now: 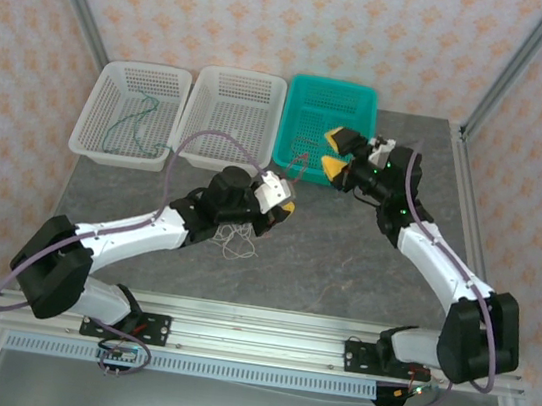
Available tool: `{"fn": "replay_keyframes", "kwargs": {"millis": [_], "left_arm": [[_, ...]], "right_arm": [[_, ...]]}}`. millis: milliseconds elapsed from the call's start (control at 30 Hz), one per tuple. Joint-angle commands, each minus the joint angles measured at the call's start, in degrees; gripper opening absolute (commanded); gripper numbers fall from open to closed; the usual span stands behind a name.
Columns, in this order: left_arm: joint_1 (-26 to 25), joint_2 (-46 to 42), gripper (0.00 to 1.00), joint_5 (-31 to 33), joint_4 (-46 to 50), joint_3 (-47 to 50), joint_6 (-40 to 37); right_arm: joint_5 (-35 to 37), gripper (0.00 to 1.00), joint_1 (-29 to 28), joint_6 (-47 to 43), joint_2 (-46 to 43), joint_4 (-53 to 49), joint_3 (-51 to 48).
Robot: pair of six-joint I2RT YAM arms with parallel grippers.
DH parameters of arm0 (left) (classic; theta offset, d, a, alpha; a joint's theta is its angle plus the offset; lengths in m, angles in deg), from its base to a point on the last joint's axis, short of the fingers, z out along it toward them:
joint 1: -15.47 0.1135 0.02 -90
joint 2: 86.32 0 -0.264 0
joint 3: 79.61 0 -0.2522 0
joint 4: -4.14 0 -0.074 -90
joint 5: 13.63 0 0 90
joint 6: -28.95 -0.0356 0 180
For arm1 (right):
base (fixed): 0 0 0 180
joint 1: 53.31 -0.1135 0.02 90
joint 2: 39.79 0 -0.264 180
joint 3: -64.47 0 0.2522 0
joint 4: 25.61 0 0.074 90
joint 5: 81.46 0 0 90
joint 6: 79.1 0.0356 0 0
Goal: Untangle the cables
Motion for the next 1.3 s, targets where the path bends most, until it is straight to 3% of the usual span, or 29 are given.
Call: {"fn": "replay_keyframes", "kwargs": {"millis": [0, 233, 367, 433, 567, 600, 733, 833, 900, 967, 1000, 1100, 1267], "left_arm": [[0.22, 1.85, 0.00, -0.97, 0.64, -3.78, -2.51], [-0.09, 3.23, 0.00, -2.61, 0.40, -5.20, -1.82], [-0.29, 2.97, 0.00, -2.66, 1.04, -4.96, -1.81], [-0.39, 2.83, 0.00, -2.84, 1.12, -4.94, -1.80], [-0.77, 2.49, 0.00, -2.54, 1.39, -4.84, -1.70], [-0.84, 2.14, 0.00, -2.28, 1.59, -4.71, -1.51], [-0.83, 0.49, 0.00, -0.47, 2.41, -2.69, -0.92], [-0.79, 0.35, 0.00, 1.99, 5.94, -2.79, 0.50], [-0.79, 0.66, 0.00, 2.56, 7.85, -3.85, 1.42], [-0.83, 0.84, 0.00, 2.89, 8.08, -5.21, 2.02], [-0.77, 1.12, 0.00, 4.00, 7.88, -6.07, 2.38], [-0.46, 3.73, 0.00, 10.12, 7.14, -11.22, 2.82], [2.19, 15.98, 0.00, 13.46, 7.99, -29.20, 2.27]], "right_arm": [[-7.09, 0.81, -1.18, 4.98, -1.63, 0.86, -1.87], [-4.88, 0.83, -5.05, 20.36, 4.56, 21.52, -2.15], [-3.96, 0.80, -6.40, 22.00, 7.93, 25.25, 1.69], [-1.39, 0.68, -6.30, 20.89, 9.06, 25.20, 2.96], [2.46, 0.09, -3.95, 15.03, 11.02, 20.61, 6.53], [4.00, 0.00, -3.05, 14.26, 11.28, 20.19, 6.95], [9.28, 0.00, 2.76, 13.29, 10.60, 22.53, 6.54], [10.27, 0.00, 5.60, -1.50, 6.95, 13.53, 9.65], [12.31, 0.00, 4.22, -21.17, 3.33, 0.29, 13.57], [20.77, 0.00, 1.64, -37.69, -0.28, -11.07, 15.28], [25.99, 0.00, 0.53, -44.03, -2.23, -12.01, 13.82], [37.48, 0.00, -0.11, -49.64, -6.30, -8.23, 7.55], [35.32, 0.00, -0.56, -50.68, -3.20, -6.36, 8.79]]}}
